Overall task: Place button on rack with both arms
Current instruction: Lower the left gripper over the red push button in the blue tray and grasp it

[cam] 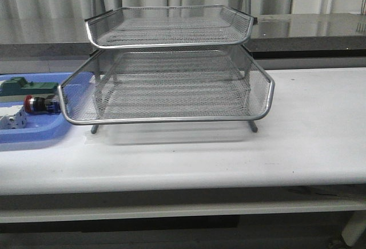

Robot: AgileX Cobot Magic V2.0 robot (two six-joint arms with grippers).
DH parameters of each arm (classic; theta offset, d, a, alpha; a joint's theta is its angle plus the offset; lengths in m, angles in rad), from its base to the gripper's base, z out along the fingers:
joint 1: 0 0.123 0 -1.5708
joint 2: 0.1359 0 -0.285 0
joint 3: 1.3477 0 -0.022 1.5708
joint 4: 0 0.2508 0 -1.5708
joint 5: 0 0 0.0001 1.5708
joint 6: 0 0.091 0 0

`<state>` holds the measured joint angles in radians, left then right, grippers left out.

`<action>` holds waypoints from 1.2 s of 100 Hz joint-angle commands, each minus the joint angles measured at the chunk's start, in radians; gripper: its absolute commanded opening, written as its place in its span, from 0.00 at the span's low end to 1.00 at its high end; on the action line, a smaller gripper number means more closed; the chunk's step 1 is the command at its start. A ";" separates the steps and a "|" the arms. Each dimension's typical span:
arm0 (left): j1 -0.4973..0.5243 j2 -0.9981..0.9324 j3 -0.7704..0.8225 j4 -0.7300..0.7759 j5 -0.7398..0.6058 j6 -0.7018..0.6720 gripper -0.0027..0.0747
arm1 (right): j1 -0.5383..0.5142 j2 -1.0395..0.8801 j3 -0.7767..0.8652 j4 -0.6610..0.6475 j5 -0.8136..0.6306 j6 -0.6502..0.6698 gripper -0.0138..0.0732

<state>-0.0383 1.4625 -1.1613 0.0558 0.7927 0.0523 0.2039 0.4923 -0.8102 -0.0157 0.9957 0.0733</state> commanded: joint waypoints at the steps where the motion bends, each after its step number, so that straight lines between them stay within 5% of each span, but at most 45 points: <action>1: -0.001 -0.028 -0.034 0.001 -0.059 0.000 0.77 | -0.006 0.005 -0.025 -0.006 -0.062 -0.001 0.08; 45: -0.001 -0.028 -0.039 -0.003 -0.133 0.011 0.77 | -0.006 0.005 -0.025 -0.006 -0.062 -0.001 0.08; 88: -0.001 0.175 -0.355 -0.056 0.046 0.448 0.77 | -0.006 0.005 -0.025 -0.006 -0.062 -0.001 0.08; 120: -0.001 0.420 -0.616 -0.074 0.180 0.554 0.77 | -0.006 0.005 -0.025 -0.006 -0.062 -0.001 0.08</action>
<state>-0.0383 1.8826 -1.6934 0.0000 0.9699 0.5849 0.2039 0.4923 -0.8102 -0.0157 0.9957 0.0733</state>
